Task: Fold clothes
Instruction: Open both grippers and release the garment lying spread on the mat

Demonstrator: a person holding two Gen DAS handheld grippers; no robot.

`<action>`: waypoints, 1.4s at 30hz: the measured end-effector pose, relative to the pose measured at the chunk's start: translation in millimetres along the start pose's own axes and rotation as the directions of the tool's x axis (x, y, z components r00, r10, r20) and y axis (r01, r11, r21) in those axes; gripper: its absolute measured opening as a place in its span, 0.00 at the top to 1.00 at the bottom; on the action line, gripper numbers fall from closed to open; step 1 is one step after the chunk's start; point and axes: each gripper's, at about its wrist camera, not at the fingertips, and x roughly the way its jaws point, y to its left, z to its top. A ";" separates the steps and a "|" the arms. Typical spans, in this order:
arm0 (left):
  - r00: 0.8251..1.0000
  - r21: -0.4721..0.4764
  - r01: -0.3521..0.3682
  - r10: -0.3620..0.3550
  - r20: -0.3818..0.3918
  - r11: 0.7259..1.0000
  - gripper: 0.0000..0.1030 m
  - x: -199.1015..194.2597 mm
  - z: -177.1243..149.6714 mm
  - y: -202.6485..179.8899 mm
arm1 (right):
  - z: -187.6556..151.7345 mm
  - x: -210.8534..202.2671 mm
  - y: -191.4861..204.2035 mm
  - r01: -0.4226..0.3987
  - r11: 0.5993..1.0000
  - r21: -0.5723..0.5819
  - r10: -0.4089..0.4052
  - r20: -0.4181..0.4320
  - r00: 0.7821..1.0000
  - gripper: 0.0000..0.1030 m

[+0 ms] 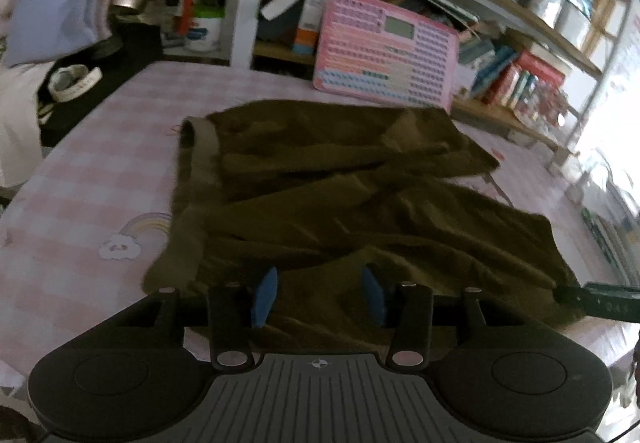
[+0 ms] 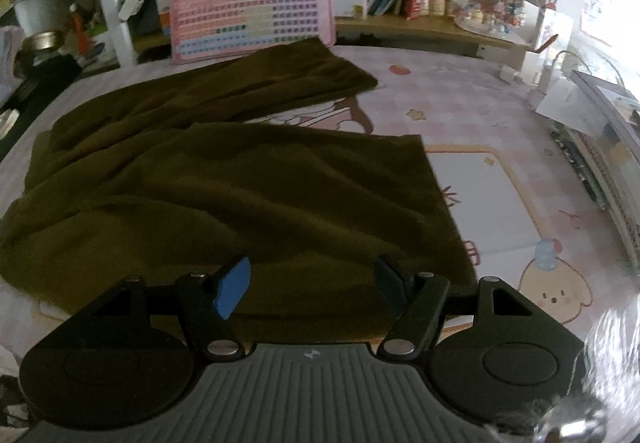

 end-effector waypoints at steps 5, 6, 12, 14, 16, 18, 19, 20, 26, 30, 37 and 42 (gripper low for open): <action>0.999 0.056 0.023 -0.021 -0.034 0.998 0.54 6.9 3.4 -10.8 | -5.1 -3.2 5.8 -0.010 1.000 -0.008 0.010 0.001 1.000 0.34; 0.999 0.064 0.028 -0.026 -0.034 0.998 0.54 7.5 4.7 -13.4 | -6.8 -4.3 6.0 -0.014 1.000 -0.008 0.014 0.003 1.000 0.34; 0.997 0.099 0.057 -0.052 -0.049 0.993 0.53 13.1 7.6 -24.7 | -14.7 -7.6 -2.1 0.004 1.000 0.030 -0.004 -0.005 1.000 0.34; 0.997 0.103 0.062 -0.057 -0.058 0.993 0.53 15.6 7.0 -27.0 | -17.4 -8.4 -5.3 0.014 0.999 0.044 -0.014 -0.012 1.000 0.34; 0.996 0.106 0.067 -0.061 -0.063 0.992 0.53 16.6 6.4 -28.5 | -19.7 -9.2 -7.8 0.024 0.998 0.055 -0.023 -0.020 1.000 0.34; 0.996 0.106 0.073 -0.066 -0.067 0.992 0.53 16.9 5.8 -29.1 | -21.2 -10.0 -9.0 0.030 0.998 0.059 -0.029 -0.024 0.999 0.33; 0.995 0.106 0.074 -0.066 -0.070 0.992 0.53 17.3 5.3 -29.2 | -22.0 -10.3 -9.3 0.031 0.998 0.059 -0.029 -0.027 0.999 0.32; 0.995 0.105 0.074 -0.067 -0.073 0.992 0.53 17.6 4.8 -29.1 | -22.7 -10.5 -9.7 0.032 0.998 0.060 -0.030 -0.030 0.999 0.32; 0.994 0.088 0.063 -0.056 -0.089 0.994 0.53 21.2 2.1 -24.7 | -24.8 -8.4 -8.2 0.030 0.998 0.049 -0.028 -0.052 0.998 0.32; 0.995 0.079 0.058 -0.051 -0.087 0.995 0.53 22.3 2.7 -23.9 | -23.4 -6.3 -8.9 0.027 0.999 0.046 -0.024 -0.059 0.998 0.32; 0.994 0.075 0.049 -0.041 -0.096 0.996 0.53 27.5 3.3 -26.5 | -21.1 -2.0 -13.3 0.025 0.998 0.055 -0.022 -0.069 0.997 0.32; 0.994 0.071 0.043 -0.036 -0.101 0.997 0.53 32.9 6.2 -29.2 | -17.3 2.6 -18.9 0.025 0.998 0.063 -0.021 -0.073 0.997 0.32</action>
